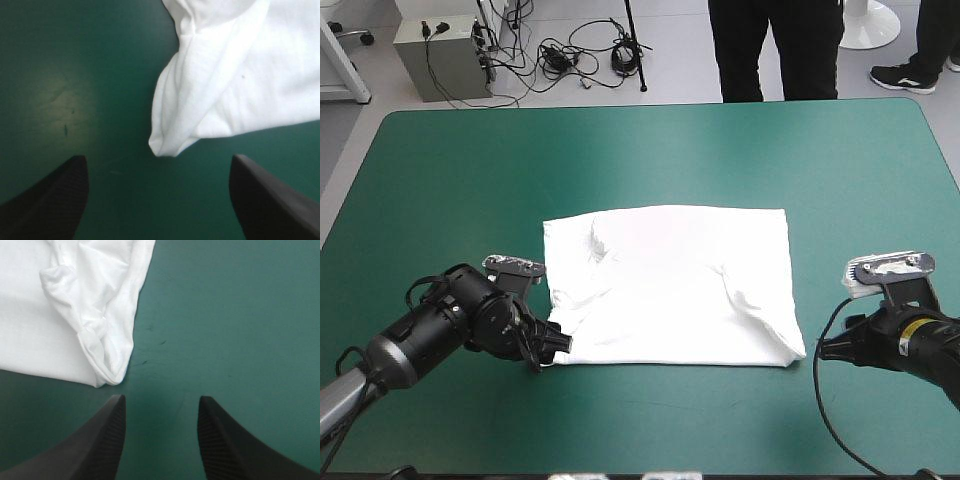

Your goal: Fold the cloth

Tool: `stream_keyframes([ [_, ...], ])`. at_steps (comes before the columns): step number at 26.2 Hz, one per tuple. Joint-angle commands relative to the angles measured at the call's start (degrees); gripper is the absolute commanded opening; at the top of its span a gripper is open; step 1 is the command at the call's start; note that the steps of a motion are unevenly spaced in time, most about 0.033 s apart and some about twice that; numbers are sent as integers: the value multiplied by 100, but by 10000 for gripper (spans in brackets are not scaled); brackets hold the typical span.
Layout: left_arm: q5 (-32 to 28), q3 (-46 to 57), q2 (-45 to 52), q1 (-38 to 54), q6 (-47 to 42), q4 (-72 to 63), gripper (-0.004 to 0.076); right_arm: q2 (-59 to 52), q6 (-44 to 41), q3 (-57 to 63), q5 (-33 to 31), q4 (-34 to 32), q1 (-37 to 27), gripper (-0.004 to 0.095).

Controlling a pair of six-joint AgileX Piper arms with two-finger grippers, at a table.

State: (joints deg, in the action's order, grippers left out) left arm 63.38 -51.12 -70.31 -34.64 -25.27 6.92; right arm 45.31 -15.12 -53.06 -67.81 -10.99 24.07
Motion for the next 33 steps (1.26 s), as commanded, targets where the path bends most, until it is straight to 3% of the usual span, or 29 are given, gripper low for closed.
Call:
stream_keyframes([
  [1,-718,249,-156,-12,-128,84,564,-23,36,-126,336,9,6,526],
  [5,-1070,262,-779,-12,-195,272,537,-23,36,-126,212,9,6,541],
  [8,-1321,262,-1159,-12,-195,272,408,-23,36,-126,172,23,6,541],
  [17,-1421,262,-1586,-12,-91,-75,144,142,242,-10,166,540,6,542],
  [22,-1562,262,-1586,-12,-28,-241,-11,548,272,179,626,651,6,542],
  [33,-1562,262,-1586,-12,132,-463,-9,1991,496,847,1588,853,-4,543],
])
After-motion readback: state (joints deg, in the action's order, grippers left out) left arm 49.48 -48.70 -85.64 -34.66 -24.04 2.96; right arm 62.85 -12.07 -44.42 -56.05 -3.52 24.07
